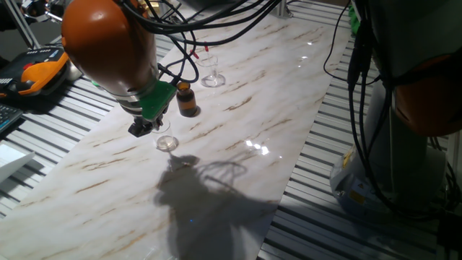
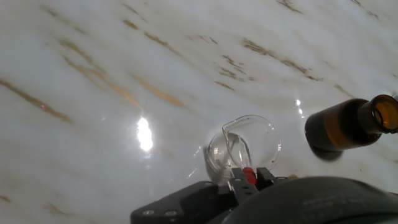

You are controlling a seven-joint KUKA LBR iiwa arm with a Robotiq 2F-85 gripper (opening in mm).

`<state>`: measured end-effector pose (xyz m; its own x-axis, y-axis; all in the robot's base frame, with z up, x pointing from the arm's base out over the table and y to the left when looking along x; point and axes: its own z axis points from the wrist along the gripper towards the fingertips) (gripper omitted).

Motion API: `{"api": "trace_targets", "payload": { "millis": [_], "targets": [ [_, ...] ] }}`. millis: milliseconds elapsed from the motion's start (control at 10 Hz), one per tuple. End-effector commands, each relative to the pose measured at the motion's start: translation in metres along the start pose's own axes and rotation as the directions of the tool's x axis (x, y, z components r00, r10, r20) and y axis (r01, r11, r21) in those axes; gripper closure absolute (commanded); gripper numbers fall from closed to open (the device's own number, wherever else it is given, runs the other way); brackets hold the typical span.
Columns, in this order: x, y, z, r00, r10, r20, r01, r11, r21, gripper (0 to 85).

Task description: Transfer liquid using a dropper

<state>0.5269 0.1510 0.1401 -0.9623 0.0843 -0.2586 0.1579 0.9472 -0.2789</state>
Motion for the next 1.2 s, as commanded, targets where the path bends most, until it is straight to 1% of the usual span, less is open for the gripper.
{"api": "trace_targets", "payload": {
  "millis": [0, 100, 400, 600, 700, 800, 900, 1000, 1100],
  "targets": [
    [0.0, 0.0, -0.001, 1.0, 0.0, -0.001, 0.0, 1.0, 0.001, 51.0],
    [0.0, 0.0, -0.002, 1.0, 0.001, -0.006, -0.001, 1.0, 0.001, 51.0],
    [0.0, -0.001, -0.004, 1.0, 0.003, -0.007, -0.003, 1.0, 0.003, 51.0],
    [-0.003, -0.002, -0.006, 1.0, -0.002, -0.015, 0.002, 1.0, 0.003, 51.0],
    [-0.007, -0.005, -0.01, 0.999, 0.001, -0.032, -0.001, 1.0, -0.014, 51.0],
    [-0.01, -0.008, -0.013, 0.999, 0.001, -0.041, -0.002, 1.0, -0.022, 51.0],
    [-0.01, -0.009, -0.014, 0.999, 0.005, -0.05, -0.007, 0.999, -0.043, 51.0],
    [-0.01, -0.009, -0.014, 0.998, 0.007, -0.055, -0.011, 0.998, -0.059, 68.0],
    [-0.011, -0.01, -0.015, 0.998, 0.007, -0.059, -0.011, 0.998, -0.066, 68.0]
  ]
}}
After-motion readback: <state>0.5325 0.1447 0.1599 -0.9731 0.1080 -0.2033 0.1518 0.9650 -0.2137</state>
